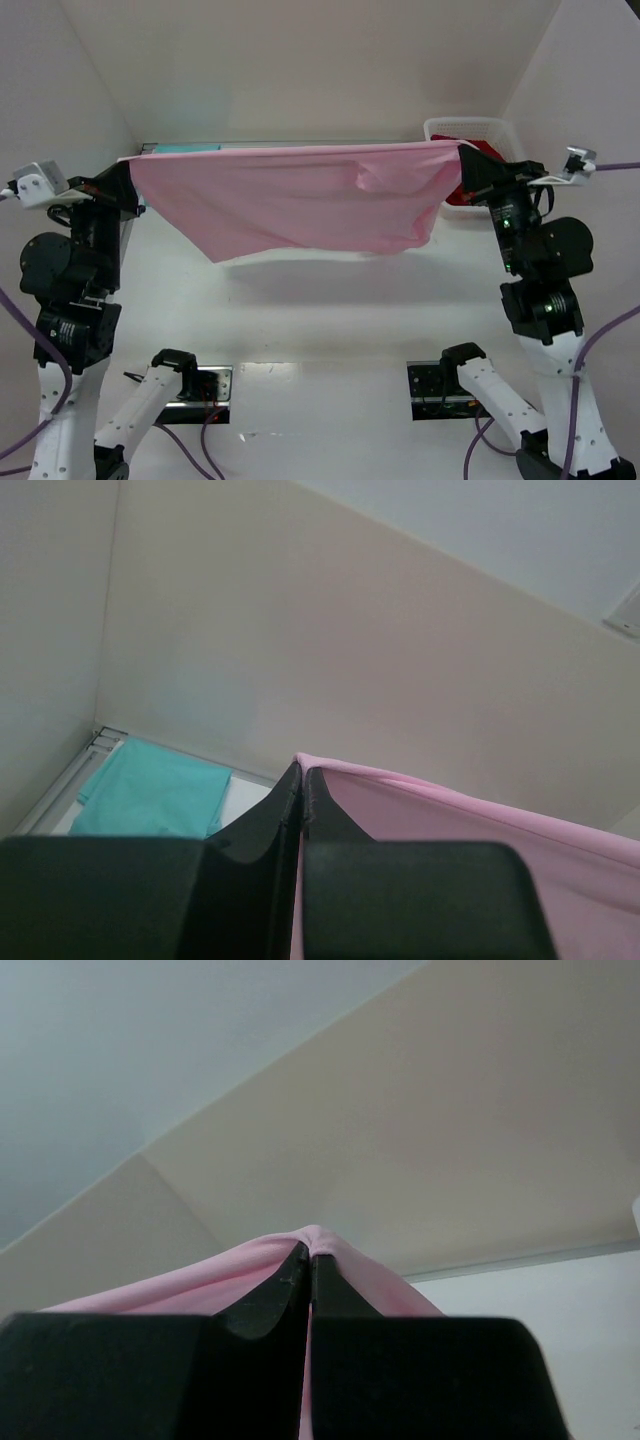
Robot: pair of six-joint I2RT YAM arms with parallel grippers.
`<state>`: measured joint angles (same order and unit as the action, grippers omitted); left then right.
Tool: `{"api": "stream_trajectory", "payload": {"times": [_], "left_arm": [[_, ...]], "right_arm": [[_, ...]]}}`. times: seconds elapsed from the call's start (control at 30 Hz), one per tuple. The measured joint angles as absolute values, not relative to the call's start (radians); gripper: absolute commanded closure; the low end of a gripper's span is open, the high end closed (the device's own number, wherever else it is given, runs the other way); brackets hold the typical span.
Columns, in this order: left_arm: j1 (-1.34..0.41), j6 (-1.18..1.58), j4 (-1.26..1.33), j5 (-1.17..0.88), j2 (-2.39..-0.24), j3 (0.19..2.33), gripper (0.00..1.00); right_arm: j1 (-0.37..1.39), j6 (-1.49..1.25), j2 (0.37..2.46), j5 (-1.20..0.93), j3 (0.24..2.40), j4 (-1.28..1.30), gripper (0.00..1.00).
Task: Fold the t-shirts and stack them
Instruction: Flatten out the tshirt
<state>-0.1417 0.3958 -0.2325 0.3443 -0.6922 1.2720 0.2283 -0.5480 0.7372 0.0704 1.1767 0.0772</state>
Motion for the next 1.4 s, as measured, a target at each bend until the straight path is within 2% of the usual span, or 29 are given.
{"api": "stream_trajectory", "payload": {"times": [0.23, 0.53, 0.8, 1.4], "left_arm": [[-0.147, 0.392, -0.26, 0.346, -0.654, 1.29, 1.0], [-0.147, 0.371, -0.236, 0.38, -0.821, 1.285, 1.0], [-0.147, 0.331, -0.219, 0.385, -0.871, 1.349, 1.0], [-0.16, 0.287, -0.163, 0.376, -0.854, 1.258, 1.0]], "right_arm": [[0.228, -0.533, 0.649, 0.06, 1.207, 0.127, 1.0], [0.228, -0.519, 0.809, 0.109, 1.171, 0.114, 1.0], [0.227, -0.522, 0.767, 0.134, 1.113, 0.128, 1.0], [0.226, -0.447, 0.768, 0.228, 1.168, 0.122, 1.0]]}}
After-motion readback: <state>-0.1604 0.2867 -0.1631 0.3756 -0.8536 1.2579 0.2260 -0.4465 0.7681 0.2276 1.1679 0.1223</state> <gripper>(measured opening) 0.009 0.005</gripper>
